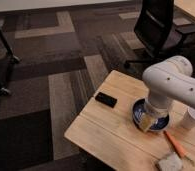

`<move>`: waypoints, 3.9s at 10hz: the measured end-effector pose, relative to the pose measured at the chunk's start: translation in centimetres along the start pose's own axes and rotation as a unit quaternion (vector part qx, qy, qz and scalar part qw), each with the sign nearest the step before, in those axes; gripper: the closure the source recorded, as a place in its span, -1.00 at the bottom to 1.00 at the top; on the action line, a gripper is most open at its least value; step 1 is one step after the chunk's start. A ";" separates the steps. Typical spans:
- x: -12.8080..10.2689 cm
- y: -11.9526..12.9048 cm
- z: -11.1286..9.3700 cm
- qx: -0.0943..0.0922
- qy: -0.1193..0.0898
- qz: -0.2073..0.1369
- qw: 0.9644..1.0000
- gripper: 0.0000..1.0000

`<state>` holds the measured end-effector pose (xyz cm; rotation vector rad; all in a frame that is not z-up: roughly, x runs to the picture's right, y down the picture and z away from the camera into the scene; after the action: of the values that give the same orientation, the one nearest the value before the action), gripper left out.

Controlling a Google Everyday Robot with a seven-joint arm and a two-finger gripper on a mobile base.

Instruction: Place the pepper on the white sponge

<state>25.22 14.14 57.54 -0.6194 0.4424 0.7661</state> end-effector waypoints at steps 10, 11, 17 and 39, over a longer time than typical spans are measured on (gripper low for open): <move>2.7 -1.5 1.4 -0.009 0.010 -0.030 0.999 -0.30; 3.5 -2.4 2.3 -0.015 0.022 0.020 0.999 -0.30; 3.8 -3.3 7.6 -0.093 0.036 0.198 0.975 -0.30; 9.6 -9.6 20.5 -0.024 -0.045 0.331 0.942 0.72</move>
<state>41.62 27.16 70.47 -0.4746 0.5567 1.4447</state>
